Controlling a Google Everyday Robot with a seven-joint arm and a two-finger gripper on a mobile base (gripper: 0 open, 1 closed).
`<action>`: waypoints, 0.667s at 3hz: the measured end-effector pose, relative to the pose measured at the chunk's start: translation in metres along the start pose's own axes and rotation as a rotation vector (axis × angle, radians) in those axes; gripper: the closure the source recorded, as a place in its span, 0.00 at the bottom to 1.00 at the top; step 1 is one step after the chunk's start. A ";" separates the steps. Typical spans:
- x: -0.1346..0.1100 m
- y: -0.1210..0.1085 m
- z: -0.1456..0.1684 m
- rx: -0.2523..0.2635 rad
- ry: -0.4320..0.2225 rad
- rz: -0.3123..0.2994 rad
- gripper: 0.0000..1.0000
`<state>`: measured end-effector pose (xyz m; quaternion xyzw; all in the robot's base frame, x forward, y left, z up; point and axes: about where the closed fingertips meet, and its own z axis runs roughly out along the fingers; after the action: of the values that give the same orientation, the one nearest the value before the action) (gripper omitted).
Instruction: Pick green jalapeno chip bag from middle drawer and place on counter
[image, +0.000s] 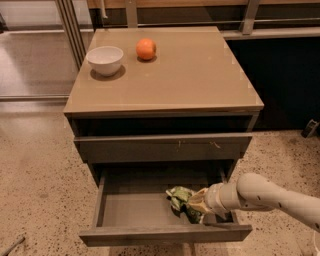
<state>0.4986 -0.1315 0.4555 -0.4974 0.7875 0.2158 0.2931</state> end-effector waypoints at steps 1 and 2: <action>0.000 0.000 0.020 -0.022 -0.027 0.001 0.16; 0.000 -0.004 0.034 -0.023 -0.054 0.001 0.07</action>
Offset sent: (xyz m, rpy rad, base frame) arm 0.0230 0.0250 -0.0357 0.0842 -0.0238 0.0059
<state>0.5111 -0.1114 0.4306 -0.4946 0.7769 0.2383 0.3082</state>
